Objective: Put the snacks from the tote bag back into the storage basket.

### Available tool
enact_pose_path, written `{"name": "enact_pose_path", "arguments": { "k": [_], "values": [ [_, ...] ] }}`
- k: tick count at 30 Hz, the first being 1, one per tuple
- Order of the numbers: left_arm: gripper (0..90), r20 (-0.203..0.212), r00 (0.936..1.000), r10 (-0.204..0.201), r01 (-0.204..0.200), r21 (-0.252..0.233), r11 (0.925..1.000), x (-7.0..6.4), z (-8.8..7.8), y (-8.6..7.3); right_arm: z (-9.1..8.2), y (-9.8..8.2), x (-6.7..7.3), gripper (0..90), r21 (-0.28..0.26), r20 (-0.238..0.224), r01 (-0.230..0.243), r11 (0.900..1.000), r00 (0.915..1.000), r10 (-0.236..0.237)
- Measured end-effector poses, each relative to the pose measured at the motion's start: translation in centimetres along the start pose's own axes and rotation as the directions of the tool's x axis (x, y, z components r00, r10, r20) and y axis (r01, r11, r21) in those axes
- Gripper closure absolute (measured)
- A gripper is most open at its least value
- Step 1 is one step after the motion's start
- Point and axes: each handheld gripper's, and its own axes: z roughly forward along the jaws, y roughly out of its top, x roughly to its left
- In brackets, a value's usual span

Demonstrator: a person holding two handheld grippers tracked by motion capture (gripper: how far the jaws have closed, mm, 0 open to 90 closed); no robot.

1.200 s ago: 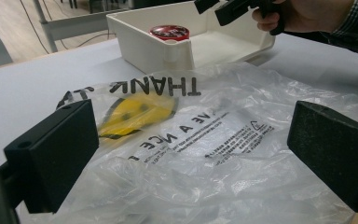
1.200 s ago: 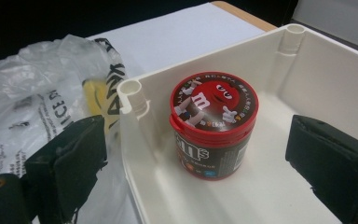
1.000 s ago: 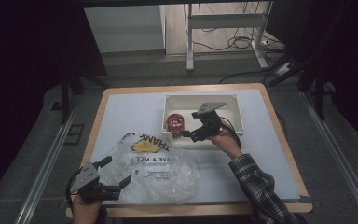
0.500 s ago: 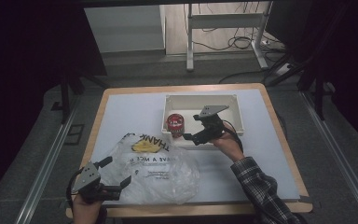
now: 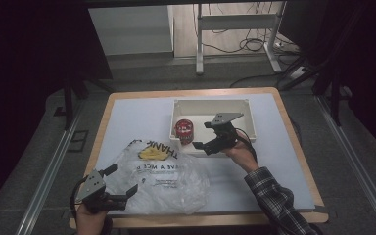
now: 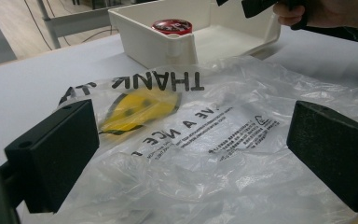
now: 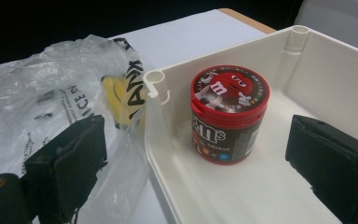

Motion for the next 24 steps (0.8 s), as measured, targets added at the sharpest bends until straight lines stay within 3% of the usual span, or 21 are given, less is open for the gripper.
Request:
{"name": "enact_pose_path", "arguments": {
  "k": [24],
  "values": [
    [1.4,-0.025,0.9996,0.014,-0.014,0.01,0.9999,-0.1,0.0,0.1,-1.9,-0.9,1.4,5.6,-0.026,-0.008,-0.014,1.0,0.9999,0.014]
  ]
}}
